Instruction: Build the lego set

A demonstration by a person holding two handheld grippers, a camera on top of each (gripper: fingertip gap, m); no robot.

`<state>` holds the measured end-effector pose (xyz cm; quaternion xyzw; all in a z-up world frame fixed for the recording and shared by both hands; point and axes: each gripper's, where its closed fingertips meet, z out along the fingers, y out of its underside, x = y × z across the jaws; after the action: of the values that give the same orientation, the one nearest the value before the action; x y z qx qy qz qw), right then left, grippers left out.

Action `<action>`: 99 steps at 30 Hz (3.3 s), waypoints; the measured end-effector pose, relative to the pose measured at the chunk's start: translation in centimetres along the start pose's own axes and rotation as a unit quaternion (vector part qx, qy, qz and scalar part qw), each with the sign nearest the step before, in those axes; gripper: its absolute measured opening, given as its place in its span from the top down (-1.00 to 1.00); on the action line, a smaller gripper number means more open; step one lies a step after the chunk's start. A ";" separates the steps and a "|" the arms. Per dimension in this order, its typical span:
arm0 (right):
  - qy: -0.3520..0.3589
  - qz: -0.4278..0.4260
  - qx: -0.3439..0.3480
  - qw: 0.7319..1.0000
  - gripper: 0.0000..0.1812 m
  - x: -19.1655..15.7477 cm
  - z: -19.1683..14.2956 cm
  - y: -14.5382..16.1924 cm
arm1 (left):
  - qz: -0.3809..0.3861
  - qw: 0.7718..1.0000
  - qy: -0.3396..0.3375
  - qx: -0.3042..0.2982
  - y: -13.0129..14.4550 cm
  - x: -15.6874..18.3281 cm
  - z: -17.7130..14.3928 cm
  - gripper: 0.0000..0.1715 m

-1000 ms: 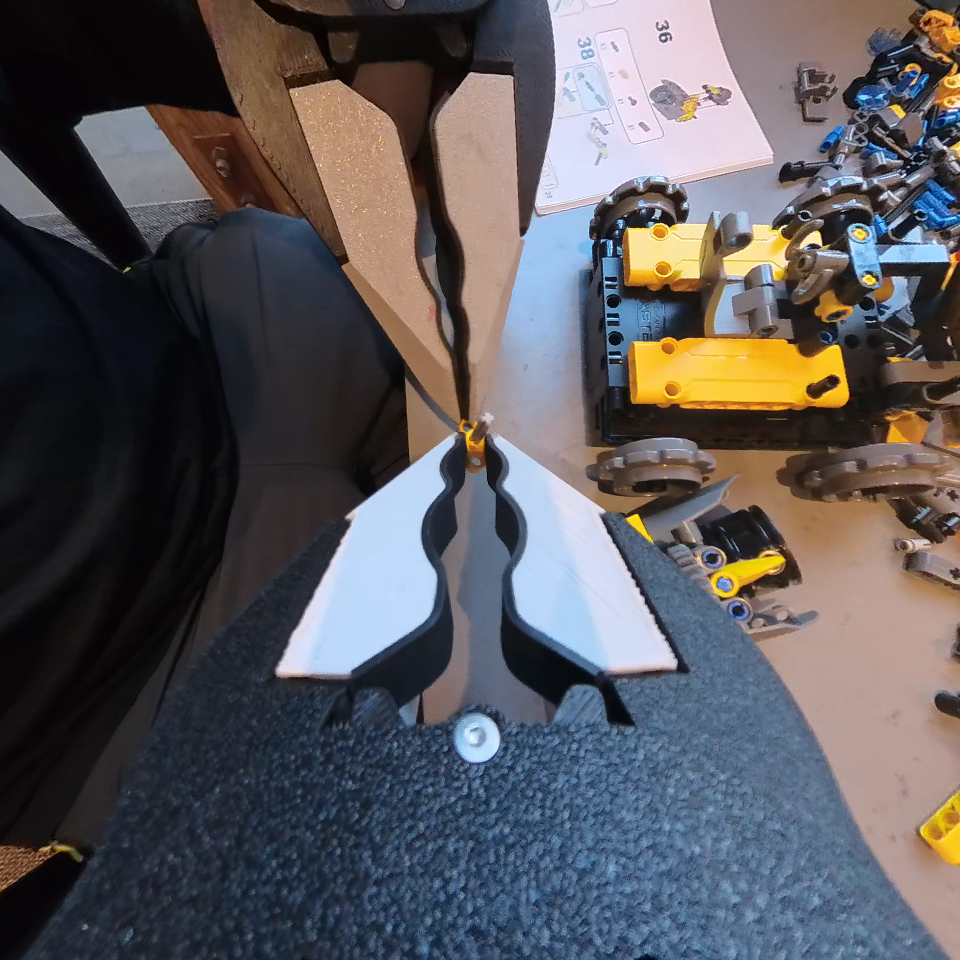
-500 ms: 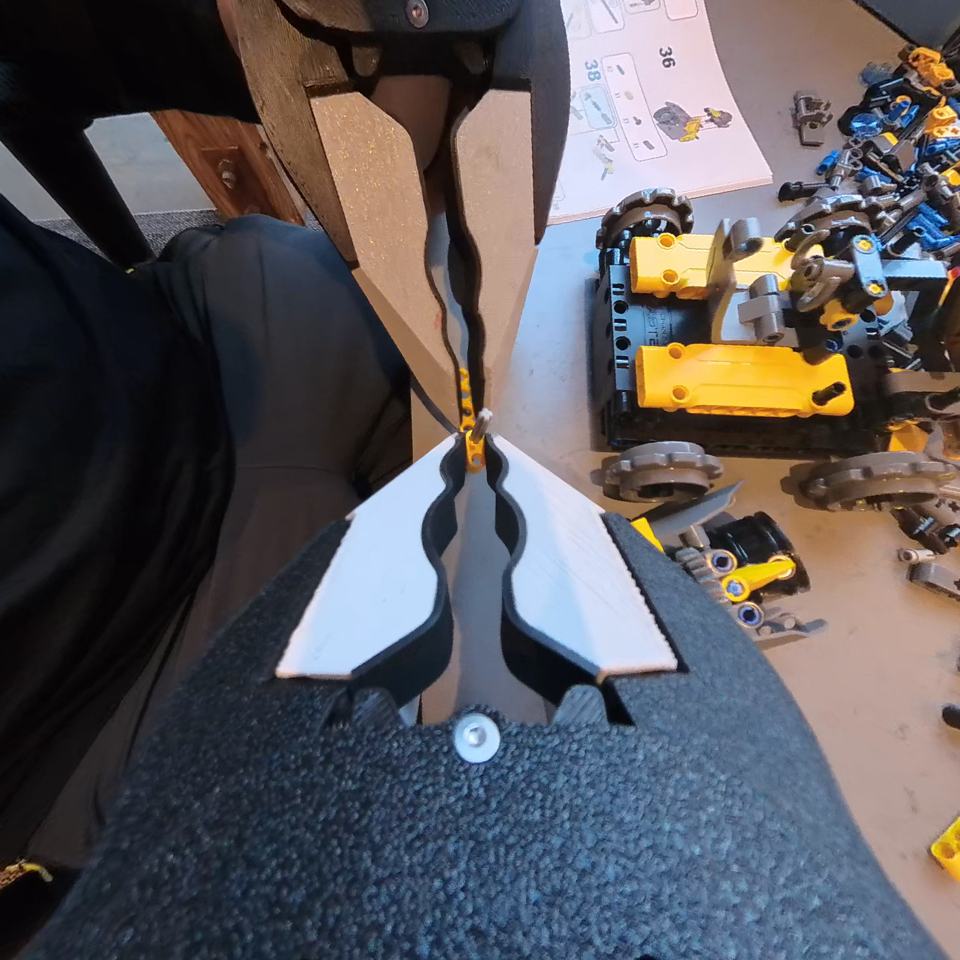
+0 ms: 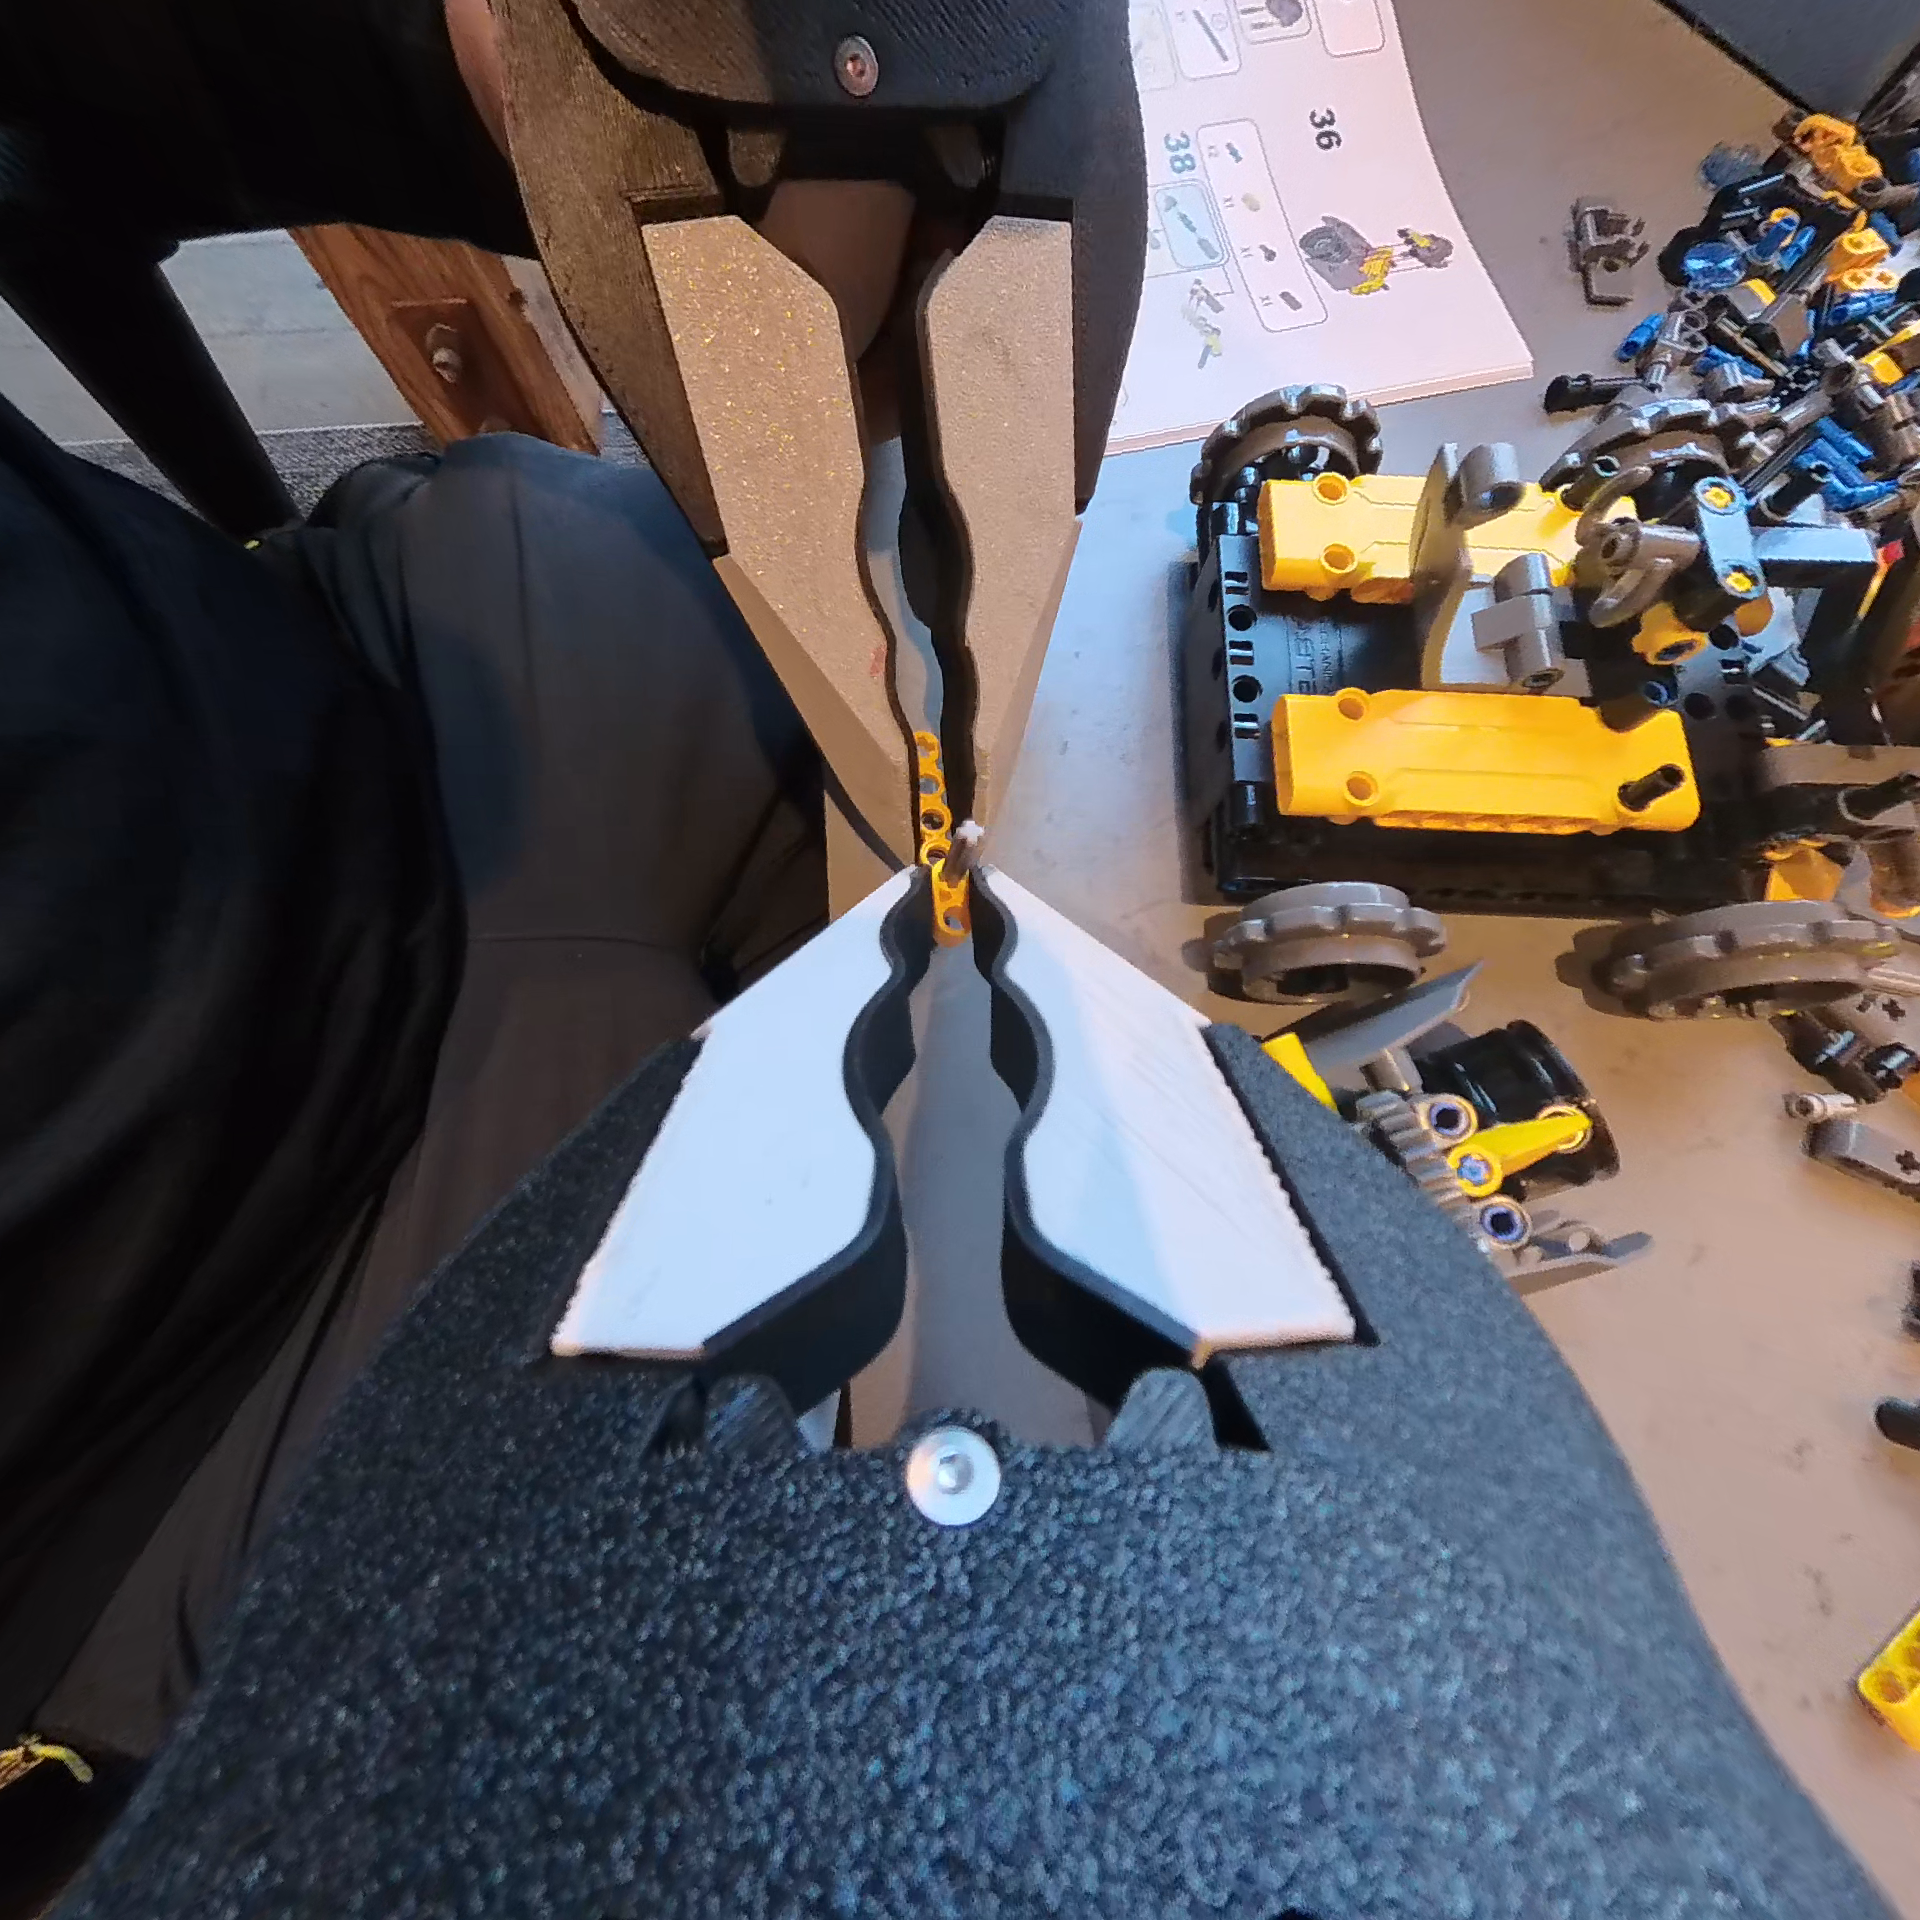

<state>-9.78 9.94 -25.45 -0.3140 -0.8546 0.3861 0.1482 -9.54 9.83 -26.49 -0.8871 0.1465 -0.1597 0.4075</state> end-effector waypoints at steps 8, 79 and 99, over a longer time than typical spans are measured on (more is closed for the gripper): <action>0.008 -0.003 -0.006 1.000 0.93 0.1 0.2 0.2 | -0.003 1.000 0.000 -0.008 0.2 -0.1 0.2 0.93; 0.357 -0.261 0.069 0.894 0.52 -0.5 -4.1 -5.8 | 0.274 0.906 -0.252 0.203 -4.3 1.4 -5.0 0.93; 0.342 -0.296 0.118 0.884 0.46 -3.2 -5.0 -7.4 | 0.019 0.961 0.038 0.272 -5.8 4.7 -5.0 0.95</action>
<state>-7.99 6.99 -16.61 -0.1395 -0.7524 0.2909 0.5744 -6.48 8.25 -18.19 -0.7331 0.1294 -0.2193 0.6307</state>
